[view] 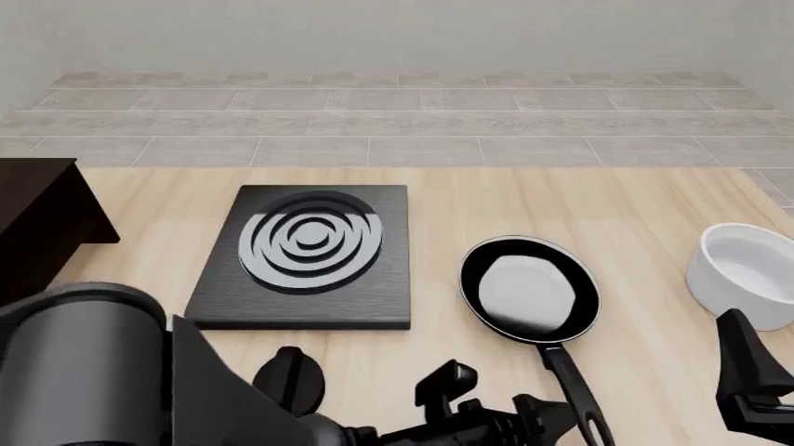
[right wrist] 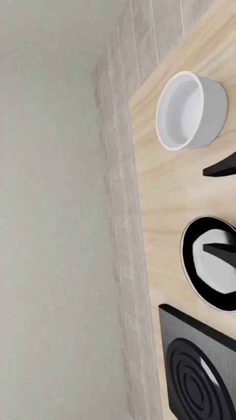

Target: Put the frying pan on top of the cabinet.

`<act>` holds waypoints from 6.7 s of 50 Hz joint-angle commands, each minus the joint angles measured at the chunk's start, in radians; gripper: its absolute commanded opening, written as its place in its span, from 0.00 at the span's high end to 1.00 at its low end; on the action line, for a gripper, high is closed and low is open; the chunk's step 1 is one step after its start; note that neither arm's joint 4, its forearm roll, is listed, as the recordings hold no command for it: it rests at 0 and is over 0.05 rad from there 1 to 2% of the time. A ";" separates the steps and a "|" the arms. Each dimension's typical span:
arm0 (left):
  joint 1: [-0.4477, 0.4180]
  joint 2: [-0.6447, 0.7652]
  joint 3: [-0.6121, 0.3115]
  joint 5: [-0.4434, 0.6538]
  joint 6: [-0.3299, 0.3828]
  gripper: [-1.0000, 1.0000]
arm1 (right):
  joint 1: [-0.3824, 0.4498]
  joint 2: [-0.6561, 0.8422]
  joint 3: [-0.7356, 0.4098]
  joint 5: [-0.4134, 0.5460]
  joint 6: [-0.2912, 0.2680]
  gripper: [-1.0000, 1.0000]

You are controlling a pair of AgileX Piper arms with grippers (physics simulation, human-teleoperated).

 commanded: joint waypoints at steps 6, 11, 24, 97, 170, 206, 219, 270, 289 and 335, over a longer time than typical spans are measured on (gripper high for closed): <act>-0.007 0.036 -0.033 0.007 -0.008 0.00 | -0.005 0.003 0.000 -0.002 0.010 0.00; -0.011 0.041 -0.042 0.012 -0.010 0.00 | -0.005 0.005 0.000 -0.003 0.011 0.00; -0.020 0.068 -0.064 0.009 -0.019 0.00 | -0.006 0.004 0.000 -0.002 0.014 0.00; -0.011 0.233 -0.225 0.043 -0.048 0.00 | -0.016 0.001 0.000 0.012 0.031 0.00; 0.031 0.373 -0.337 0.108 -0.078 0.00 | -0.022 0.000 0.000 -0.002 0.034 0.00; 0.042 0.317 -0.288 0.089 -0.061 1.00 | -0.017 -0.003 0.000 0.001 0.033 0.00; 0.074 0.180 -0.206 0.084 -0.015 1.00 | -0.010 -0.002 0.000 0.000 0.024 0.00; 0.384 -0.773 0.077 0.344 0.275 1.00 | 0.001 -0.001 0.000 0.010 -0.006 0.00; 0.540 -0.939 0.142 0.379 0.261 1.00 | 0.005 -0.006 0.000 0.018 -0.014 0.00; 0.955 -1.200 0.338 0.413 0.167 1.00 | 0.014 -0.006 0.000 0.024 -0.010 0.00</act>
